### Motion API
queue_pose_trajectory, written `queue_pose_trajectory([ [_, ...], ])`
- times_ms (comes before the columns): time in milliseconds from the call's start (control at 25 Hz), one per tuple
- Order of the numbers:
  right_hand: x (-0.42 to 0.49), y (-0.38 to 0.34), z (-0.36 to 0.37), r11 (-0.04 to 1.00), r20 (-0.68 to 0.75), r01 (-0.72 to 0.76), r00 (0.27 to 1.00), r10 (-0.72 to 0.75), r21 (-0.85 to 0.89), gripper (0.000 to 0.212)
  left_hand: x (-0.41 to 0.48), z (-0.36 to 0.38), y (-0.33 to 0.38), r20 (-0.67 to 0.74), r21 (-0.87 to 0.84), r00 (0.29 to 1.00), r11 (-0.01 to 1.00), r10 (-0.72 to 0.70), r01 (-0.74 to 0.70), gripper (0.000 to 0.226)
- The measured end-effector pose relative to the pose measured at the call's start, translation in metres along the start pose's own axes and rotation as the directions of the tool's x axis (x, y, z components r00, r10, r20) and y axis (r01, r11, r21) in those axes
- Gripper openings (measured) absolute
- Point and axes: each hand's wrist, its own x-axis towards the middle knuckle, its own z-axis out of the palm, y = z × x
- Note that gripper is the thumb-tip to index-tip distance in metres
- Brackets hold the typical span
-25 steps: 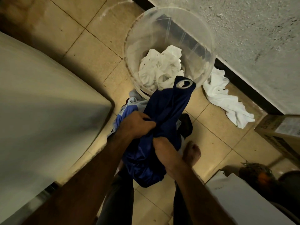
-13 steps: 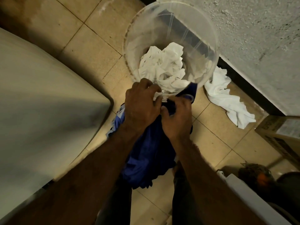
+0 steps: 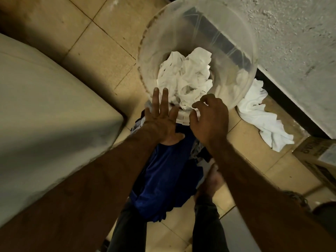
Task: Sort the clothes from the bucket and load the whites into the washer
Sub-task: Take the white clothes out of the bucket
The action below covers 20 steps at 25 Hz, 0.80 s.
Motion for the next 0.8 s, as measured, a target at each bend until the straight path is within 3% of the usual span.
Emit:
queue_pose_trajectory([
  [80,0.034,0.002,0.01,0.986,0.301,-0.038,0.95,0.087,-0.164,0.043,0.001,-0.009,0.0,0.116,0.026,0.993,1.0,-0.013,0.011,0.12],
  [160,0.066,0.0,0.02,0.973,0.519,-0.093,0.833,0.192,-0.21,0.057,0.001,-0.017,0.001,0.195,-0.013,0.98,1.0,-0.023,0.026,0.123],
  [240,0.086,0.001,0.03,0.966,0.66,-0.099,0.714,0.236,-0.238,0.072,0.0,-0.021,0.004,0.243,-0.042,0.97,0.999,-0.018,0.029,0.122],
  [320,0.095,0.003,0.036,0.968,0.759,-0.045,0.612,0.222,-0.247,0.074,0.0,-0.023,0.005,0.257,-0.04,0.966,0.999,-0.021,0.032,0.12],
  [360,0.097,0.003,0.037,0.978,0.767,-0.038,0.615,0.184,-0.205,0.069,0.0,-0.025,0.004,0.26,-0.035,0.965,0.999,-0.021,0.031,0.119],
  [440,0.095,0.006,0.034,0.99,0.686,-0.083,0.714,0.14,-0.116,0.058,-0.002,-0.025,0.004,0.27,-0.024,0.963,0.999,-0.018,0.025,0.117],
  [520,0.086,0.004,0.023,0.983,0.548,-0.15,0.815,0.185,-0.11,0.053,-0.003,-0.023,0.004,0.269,-0.015,0.963,1.0,-0.02,0.025,0.117],
  [600,0.072,-0.002,0.012,0.975,0.484,-0.176,0.847,0.221,-0.138,0.062,-0.001,-0.022,0.003,0.262,-0.023,0.965,0.999,-0.025,0.032,0.118],
  [800,0.051,-0.011,-0.022,0.979,0.376,-0.162,0.905,0.197,-0.124,0.051,0.0,-0.019,0.006,0.212,0.012,0.976,0.999,-0.041,0.04,0.117],
])
